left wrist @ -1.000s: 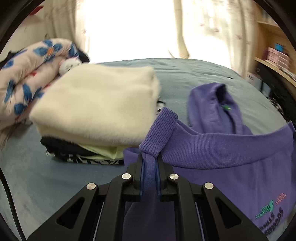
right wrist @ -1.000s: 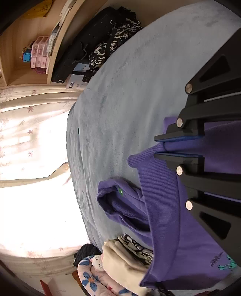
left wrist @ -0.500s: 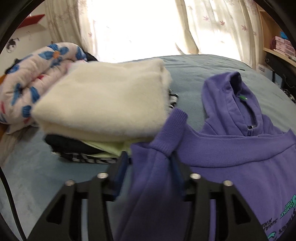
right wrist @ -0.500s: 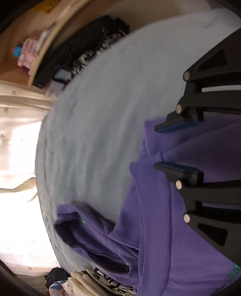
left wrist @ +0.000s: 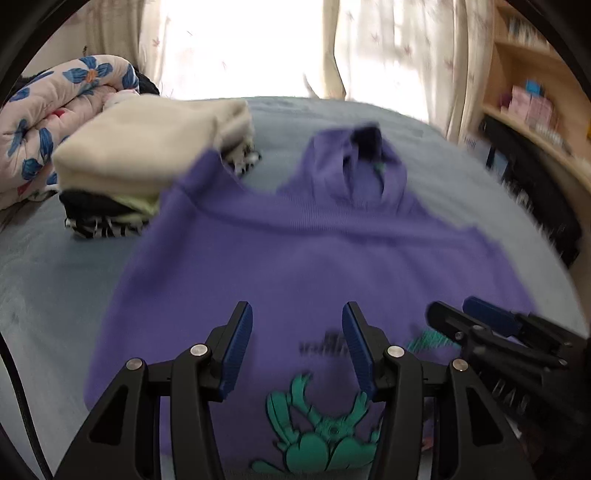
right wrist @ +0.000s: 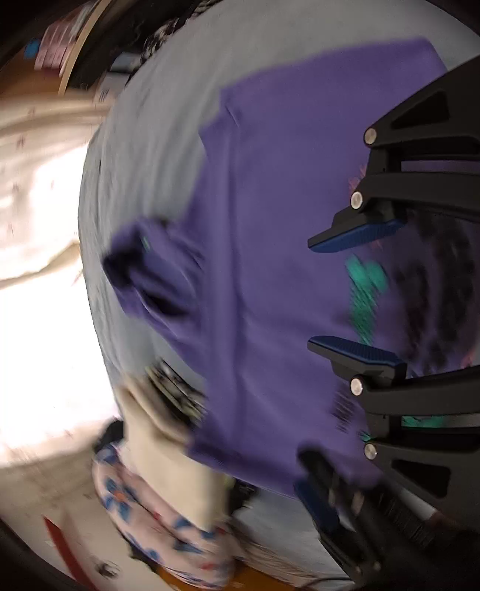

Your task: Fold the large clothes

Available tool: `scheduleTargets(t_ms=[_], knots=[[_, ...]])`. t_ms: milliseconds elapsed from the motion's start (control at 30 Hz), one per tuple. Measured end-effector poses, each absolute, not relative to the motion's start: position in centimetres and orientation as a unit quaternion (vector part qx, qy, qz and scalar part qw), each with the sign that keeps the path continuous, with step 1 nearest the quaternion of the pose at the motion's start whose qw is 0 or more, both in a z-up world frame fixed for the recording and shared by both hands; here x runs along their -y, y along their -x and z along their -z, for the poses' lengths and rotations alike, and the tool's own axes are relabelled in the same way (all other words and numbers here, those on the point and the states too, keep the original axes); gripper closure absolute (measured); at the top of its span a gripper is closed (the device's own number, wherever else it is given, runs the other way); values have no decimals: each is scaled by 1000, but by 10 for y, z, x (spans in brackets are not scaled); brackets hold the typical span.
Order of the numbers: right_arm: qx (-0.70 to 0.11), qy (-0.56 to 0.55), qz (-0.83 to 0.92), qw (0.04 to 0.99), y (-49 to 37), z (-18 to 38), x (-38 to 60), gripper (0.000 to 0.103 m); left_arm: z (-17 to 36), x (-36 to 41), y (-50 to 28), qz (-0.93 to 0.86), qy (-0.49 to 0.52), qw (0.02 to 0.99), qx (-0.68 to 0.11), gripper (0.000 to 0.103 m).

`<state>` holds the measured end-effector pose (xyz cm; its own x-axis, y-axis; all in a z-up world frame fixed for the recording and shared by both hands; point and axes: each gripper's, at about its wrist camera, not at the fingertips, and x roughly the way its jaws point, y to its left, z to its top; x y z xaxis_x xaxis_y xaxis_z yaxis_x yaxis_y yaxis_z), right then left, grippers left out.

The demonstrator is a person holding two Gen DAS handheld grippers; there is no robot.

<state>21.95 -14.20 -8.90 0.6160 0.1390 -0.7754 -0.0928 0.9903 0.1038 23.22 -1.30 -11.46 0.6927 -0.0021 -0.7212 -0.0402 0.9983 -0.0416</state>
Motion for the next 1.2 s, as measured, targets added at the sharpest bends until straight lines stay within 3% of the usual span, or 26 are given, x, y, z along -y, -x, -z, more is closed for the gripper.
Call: scheduleTargets(t_ms=[167,533,1200], knots=[[-441,-18,-52,896,-210,108,164,57,151,-6,-233,-43,6,903,-428,52],[-440,-100,67,890,-166,109,298,62,149,-66,-216,-93,2,901,-424,52],[-460,-84,120,875,-147,108,284,59,141,-72,-206,-106,-5,888,-448,45]])
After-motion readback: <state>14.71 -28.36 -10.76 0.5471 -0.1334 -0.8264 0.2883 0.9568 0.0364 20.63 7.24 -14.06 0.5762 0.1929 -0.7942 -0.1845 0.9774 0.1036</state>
